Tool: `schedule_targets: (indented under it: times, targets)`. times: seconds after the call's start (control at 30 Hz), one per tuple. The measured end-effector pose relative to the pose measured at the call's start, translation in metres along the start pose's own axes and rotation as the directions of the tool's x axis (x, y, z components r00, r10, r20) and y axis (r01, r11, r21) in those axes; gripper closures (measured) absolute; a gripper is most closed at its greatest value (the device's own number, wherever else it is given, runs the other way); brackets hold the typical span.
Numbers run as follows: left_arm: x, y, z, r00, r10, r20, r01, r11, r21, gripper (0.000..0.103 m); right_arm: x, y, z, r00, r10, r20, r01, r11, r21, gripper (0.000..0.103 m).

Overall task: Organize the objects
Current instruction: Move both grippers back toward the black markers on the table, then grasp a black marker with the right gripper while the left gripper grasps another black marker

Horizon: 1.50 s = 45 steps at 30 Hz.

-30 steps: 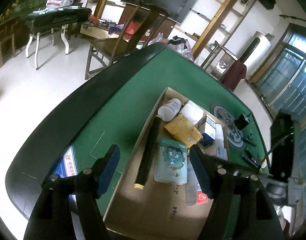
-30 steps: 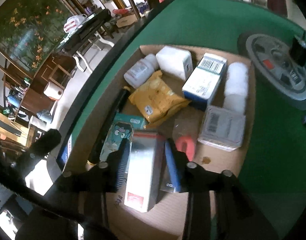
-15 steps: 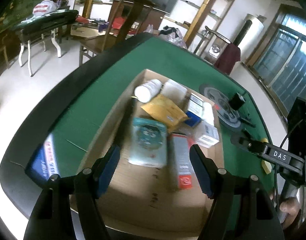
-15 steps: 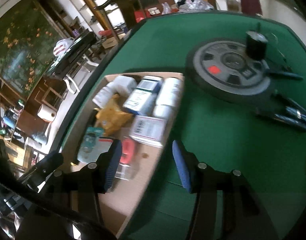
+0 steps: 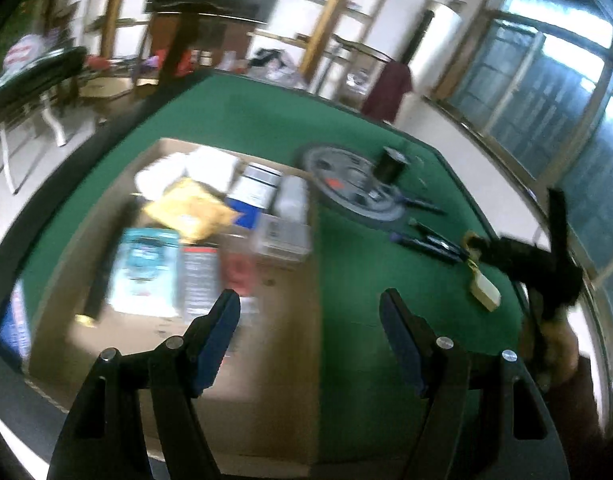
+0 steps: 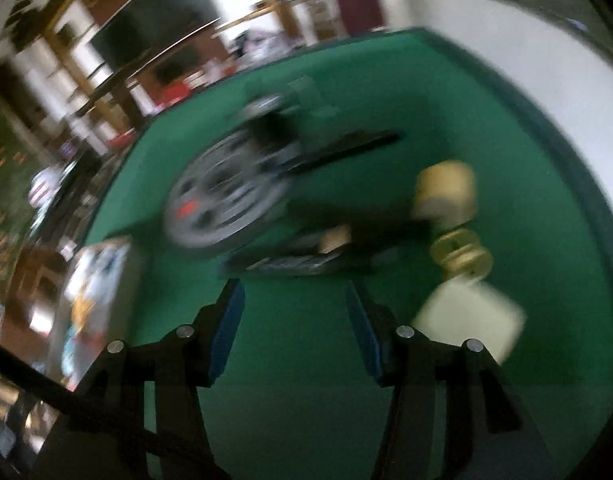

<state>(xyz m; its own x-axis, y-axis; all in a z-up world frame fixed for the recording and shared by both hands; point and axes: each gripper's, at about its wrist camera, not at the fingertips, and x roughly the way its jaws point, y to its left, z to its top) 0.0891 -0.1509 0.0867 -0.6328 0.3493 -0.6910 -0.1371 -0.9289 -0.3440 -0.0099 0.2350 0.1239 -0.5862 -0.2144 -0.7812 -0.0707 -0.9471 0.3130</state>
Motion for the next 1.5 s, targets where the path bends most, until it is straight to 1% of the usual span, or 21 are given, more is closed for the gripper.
schedule_targets:
  times: [0.07, 0.17, 0.27, 0.3, 0.37, 0.43, 0.47, 0.53, 0.57, 0.6, 0.73, 0.83, 0.9, 1.0, 1.03, 1.07, 1.13, 1.17, 1.33, 1.4, 1.5]
  targets:
    - [0.009, -0.017, -0.004, 1.000, -0.006, -0.024, 0.007, 1.000, 0.014, 0.036, 0.009, -0.010, 0.016, 1.000, -0.009, -0.005, 0.009, 1.000, 0.010, 0.052]
    - [0.014, -0.034, -0.010, 0.998, -0.026, -0.059, 0.029, 0.999, 0.037, 0.036, 0.023, -0.011, 0.031, 1.000, 0.002, -0.024, -0.003, 1.000, -0.012, 0.052]
    - [0.011, -0.044, -0.015, 0.998, -0.020, -0.063, 0.024, 0.998, 0.063, 0.036, 0.036, -0.001, 0.033, 0.993, 0.086, -0.076, -0.090, 0.995, -0.044, 0.052]
    - [0.010, -0.046, -0.016, 0.998, -0.014, -0.062, 0.018, 0.997, 0.071, 0.036, 0.042, 0.001, 0.033, 0.992, 0.088, -0.094, -0.094, 0.994, -0.058, 0.052]
    - [0.011, -0.048, -0.016, 0.998, -0.001, -0.065, 0.006, 0.997, 0.074, 0.036, 0.052, 0.004, 0.034, 0.996, 0.013, -0.092, -0.021, 0.996, -0.087, 0.052]
    - [0.012, -0.048, -0.017, 0.998, 0.001, -0.070, 0.004, 0.998, 0.068, 0.036, 0.057, 0.002, 0.036, 0.997, -0.012, -0.073, 0.005, 0.996, -0.094, 0.051]
    - [0.012, -0.049, -0.017, 0.997, -0.002, -0.074, 0.007, 0.998, 0.066, 0.036, 0.059, 0.002, 0.039, 0.996, -0.033, -0.077, 0.025, 0.995, -0.098, 0.048]
    - [0.015, -0.051, -0.018, 0.996, -0.007, -0.084, 0.013, 0.998, 0.066, 0.036, 0.066, 0.002, 0.041, 0.993, -0.060, -0.105, 0.047, 0.992, -0.120, 0.046]
    - [0.017, -0.052, -0.019, 0.996, -0.013, -0.087, 0.019, 0.998, 0.065, 0.036, 0.071, 0.002, 0.041, 0.988, -0.057, -0.141, 0.039, 0.991, -0.125, 0.046]
    - [0.018, -0.053, -0.019, 0.996, -0.018, -0.090, 0.023, 0.998, 0.064, 0.036, 0.075, -0.001, 0.039, 0.983, -0.019, -0.184, -0.001, 0.994, -0.109, 0.042]
    - [0.026, -0.057, -0.021, 0.994, -0.026, -0.110, 0.033, 0.998, 0.061, 0.036, 0.069, -0.001, 0.023, 0.969, 0.082, -0.235, -0.100, 0.993, -0.065, 0.040]
    - [0.032, -0.060, -0.022, 0.992, -0.027, -0.125, 0.036, 0.997, 0.065, 0.036, 0.063, 0.007, 0.004, 0.939, 0.185, -0.290, -0.200, 0.979, -0.023, 0.040]
    - [0.035, -0.063, -0.023, 0.990, -0.031, -0.134, 0.040, 0.997, 0.066, 0.036, 0.059, 0.017, -0.008, 0.923, 0.219, -0.316, -0.241, 0.970, -0.031, 0.040]
    - [0.038, -0.068, -0.024, 0.989, -0.038, -0.145, 0.049, 0.996, 0.072, 0.036, 0.057, 0.028, -0.019, 0.888, 0.285, -0.362, -0.316, 0.948, -0.029, 0.040]
    - [0.039, -0.069, -0.025, 0.989, -0.038, -0.146, 0.049, 0.996, 0.077, 0.036, 0.056, 0.028, -0.017, 0.895, 0.284, -0.345, -0.310, 0.950, -0.022, 0.040]
    - [0.039, -0.070, -0.025, 0.988, -0.037, -0.148, 0.049, 0.996, 0.078, 0.036, 0.053, 0.027, -0.015, 0.913, 0.259, -0.316, -0.283, 0.959, -0.030, 0.040]
    - [0.041, -0.072, -0.025, 0.987, -0.041, -0.152, 0.053, 0.996, 0.076, 0.036, 0.050, 0.025, -0.012, 0.955, 0.170, -0.244, -0.191, 0.979, -0.067, 0.040]
    - [0.042, -0.072, -0.025, 0.987, -0.042, -0.155, 0.054, 0.996, 0.075, 0.036, 0.049, 0.024, -0.011, 0.965, 0.138, -0.224, -0.159, 0.984, -0.078, 0.040]
    - [0.046, -0.075, -0.027, 0.985, -0.044, -0.169, 0.058, 0.995, 0.080, 0.036, 0.052, 0.024, -0.015, 0.981, -0.004, -0.193, -0.025, 0.989, -0.146, 0.040]
    - [0.048, -0.075, -0.027, 0.984, -0.041, -0.172, 0.056, 0.995, 0.083, 0.036, 0.054, 0.022, -0.019, 0.981, -0.046, -0.190, 0.012, 0.985, -0.174, 0.041]
    - [0.050, -0.073, -0.027, 0.983, -0.040, -0.178, 0.055, 0.995, 0.079, 0.036, 0.054, 0.026, -0.019, 0.984, -0.069, -0.162, 0.037, 0.980, -0.195, 0.041]
